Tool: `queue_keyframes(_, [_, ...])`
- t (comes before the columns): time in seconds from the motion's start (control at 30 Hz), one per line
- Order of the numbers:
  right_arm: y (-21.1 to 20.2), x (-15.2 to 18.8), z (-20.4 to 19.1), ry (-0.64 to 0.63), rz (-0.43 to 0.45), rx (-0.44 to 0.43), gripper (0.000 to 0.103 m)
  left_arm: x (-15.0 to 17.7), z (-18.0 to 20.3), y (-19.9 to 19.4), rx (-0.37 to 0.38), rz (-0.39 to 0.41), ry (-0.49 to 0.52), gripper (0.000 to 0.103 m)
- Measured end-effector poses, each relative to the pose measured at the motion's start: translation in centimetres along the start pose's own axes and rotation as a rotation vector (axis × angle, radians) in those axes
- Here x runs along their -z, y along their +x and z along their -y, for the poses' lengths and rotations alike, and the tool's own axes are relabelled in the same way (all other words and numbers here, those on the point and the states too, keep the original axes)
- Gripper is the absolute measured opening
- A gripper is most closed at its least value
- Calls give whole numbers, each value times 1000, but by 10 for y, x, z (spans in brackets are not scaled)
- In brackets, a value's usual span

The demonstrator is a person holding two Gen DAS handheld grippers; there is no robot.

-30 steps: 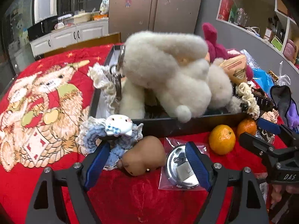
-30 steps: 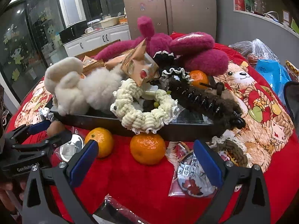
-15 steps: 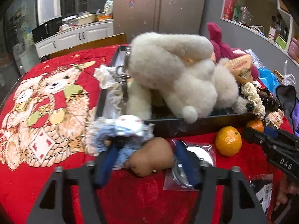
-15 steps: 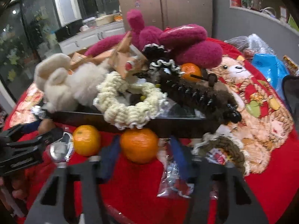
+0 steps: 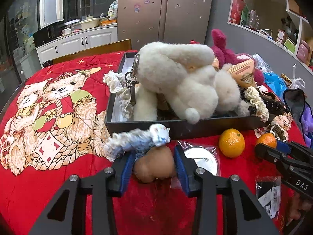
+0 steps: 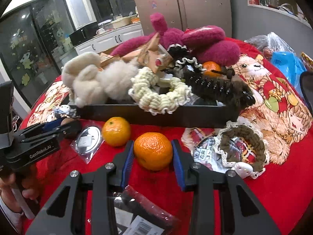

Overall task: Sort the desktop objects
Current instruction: 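Close left tool on the brown pear-shaped item while right tool grasps the orange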

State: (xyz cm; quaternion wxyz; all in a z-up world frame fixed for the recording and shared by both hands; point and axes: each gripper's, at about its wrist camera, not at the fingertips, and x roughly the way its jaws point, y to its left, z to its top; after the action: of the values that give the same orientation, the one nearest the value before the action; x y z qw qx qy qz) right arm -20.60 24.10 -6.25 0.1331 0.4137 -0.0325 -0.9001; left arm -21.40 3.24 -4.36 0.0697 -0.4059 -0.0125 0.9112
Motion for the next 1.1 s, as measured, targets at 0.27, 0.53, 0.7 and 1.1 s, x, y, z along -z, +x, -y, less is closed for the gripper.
queue_keyframes(0.27, [-4, 1, -4, -6, 6, -8, 38, 3, -1, -7, 24, 5, -9, 41])
queue_keyframes(0.53, [-13, -3, 2, 8, 24, -34, 38, 13, -7, -29, 63, 21, -10, 27])
queue_keyframes(0.7, [-15, -2, -2, -3, 31, -40, 38, 14, -8, -41, 70, 35, -1, 19])
queue_keyframes(1.1, [-14, -2, 4, 10, 22, -55, 39, 34, -11, -26, 36, -81, -39, 76])
